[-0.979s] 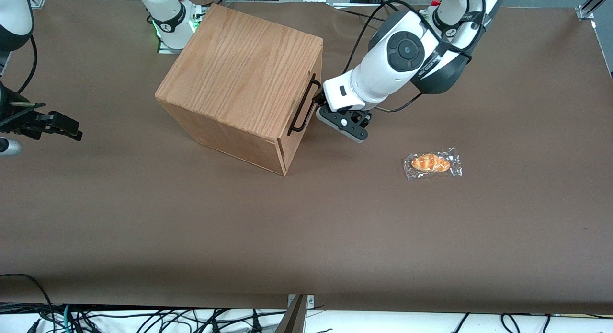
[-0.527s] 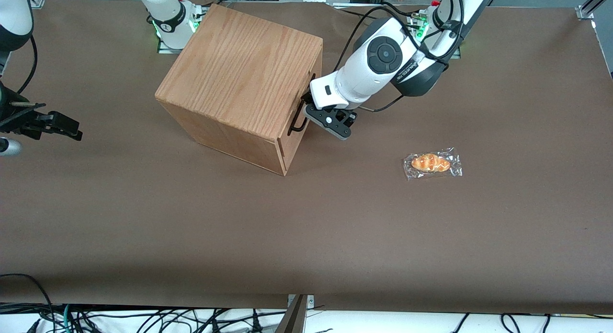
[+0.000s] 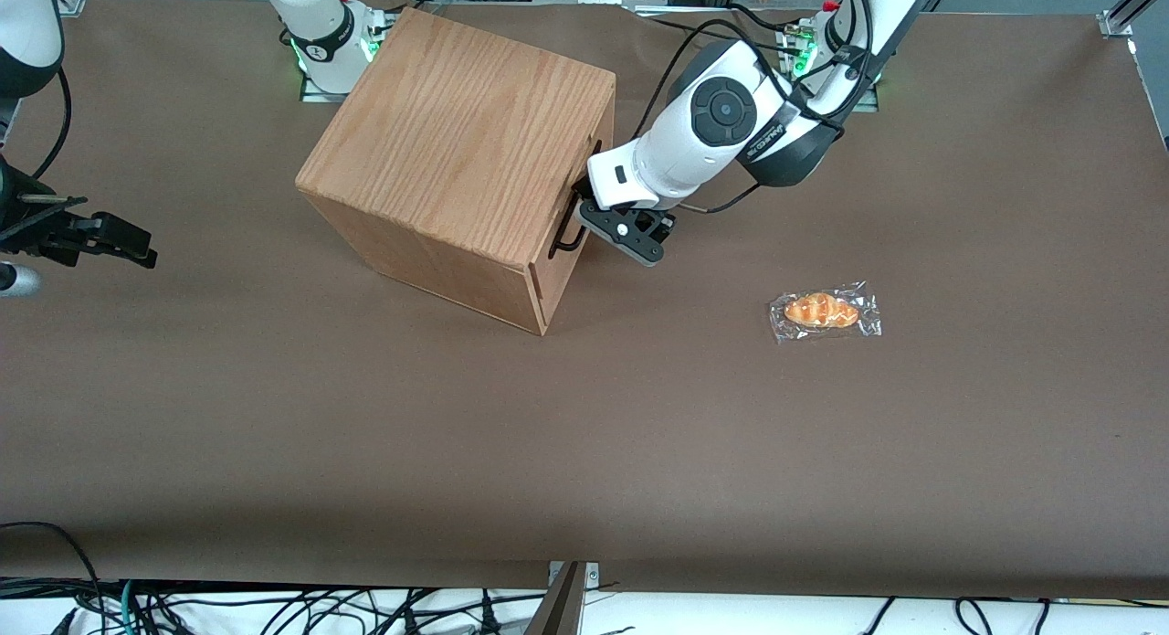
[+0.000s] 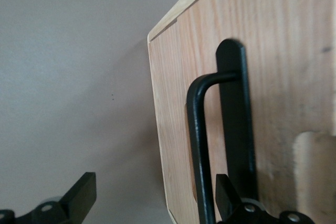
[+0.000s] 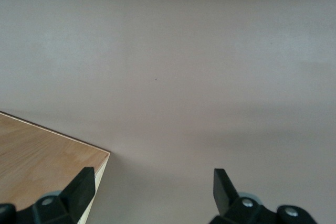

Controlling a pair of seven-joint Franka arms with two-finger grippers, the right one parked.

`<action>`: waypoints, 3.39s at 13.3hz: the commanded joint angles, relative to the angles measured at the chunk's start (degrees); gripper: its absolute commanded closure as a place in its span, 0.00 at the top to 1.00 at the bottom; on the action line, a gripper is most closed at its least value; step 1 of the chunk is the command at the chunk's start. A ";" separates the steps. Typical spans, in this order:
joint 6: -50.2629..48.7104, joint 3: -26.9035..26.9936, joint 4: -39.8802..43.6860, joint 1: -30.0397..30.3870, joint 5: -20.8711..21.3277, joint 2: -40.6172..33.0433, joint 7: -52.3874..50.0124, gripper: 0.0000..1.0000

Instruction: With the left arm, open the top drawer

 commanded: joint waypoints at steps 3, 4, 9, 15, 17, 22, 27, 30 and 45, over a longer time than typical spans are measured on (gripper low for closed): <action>0.18 0.20 -2.15 -0.03 4.89 -0.48 -2.44 1.00; -0.78 0.29 -2.15 0.32 4.90 -0.66 -3.24 1.00; -6.05 2.13 -2.15 2.09 4.98 -2.41 -3.68 1.00; -9.66 3.98 -2.07 4.19 8.67 -3.65 -3.42 1.00; -9.93 4.86 -2.07 4.55 8.76 -4.00 -3.25 1.00; -9.93 5.21 -2.07 5.95 12.37 -4.00 -3.07 1.00; -9.93 5.30 -2.15 8.14 12.45 -4.17 -0.09 1.00; -9.93 5.39 -2.15 9.29 12.37 -4.52 1.59 1.00; -12.56 6.35 -2.24 10.88 12.37 -5.40 6.51 1.00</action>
